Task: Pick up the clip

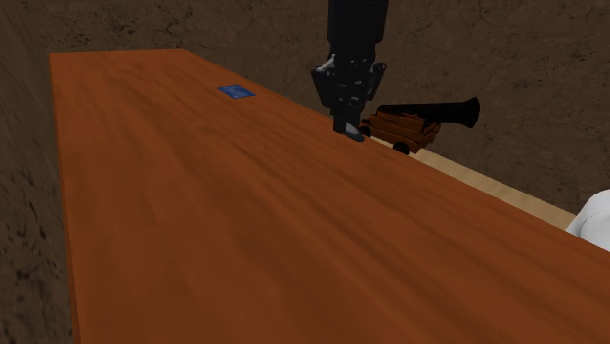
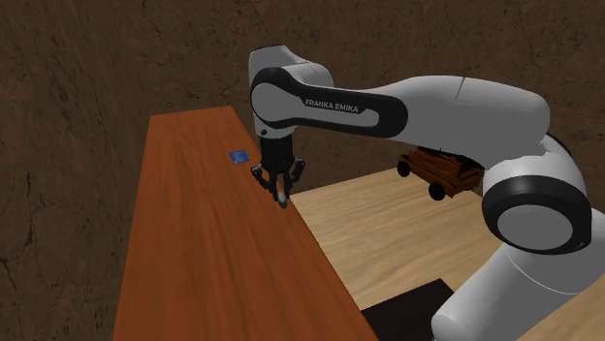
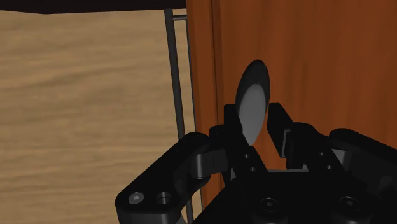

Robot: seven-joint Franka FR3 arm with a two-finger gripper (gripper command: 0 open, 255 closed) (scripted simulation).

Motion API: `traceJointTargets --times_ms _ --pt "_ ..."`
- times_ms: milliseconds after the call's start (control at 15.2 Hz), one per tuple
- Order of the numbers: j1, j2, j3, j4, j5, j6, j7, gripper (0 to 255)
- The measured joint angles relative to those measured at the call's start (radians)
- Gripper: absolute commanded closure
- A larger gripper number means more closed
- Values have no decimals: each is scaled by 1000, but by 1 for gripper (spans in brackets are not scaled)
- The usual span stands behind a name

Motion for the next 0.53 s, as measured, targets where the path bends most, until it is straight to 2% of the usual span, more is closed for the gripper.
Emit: traceJointTargets --times_ms 528 --pt "2 33 6 129 -13 -100 19 255"
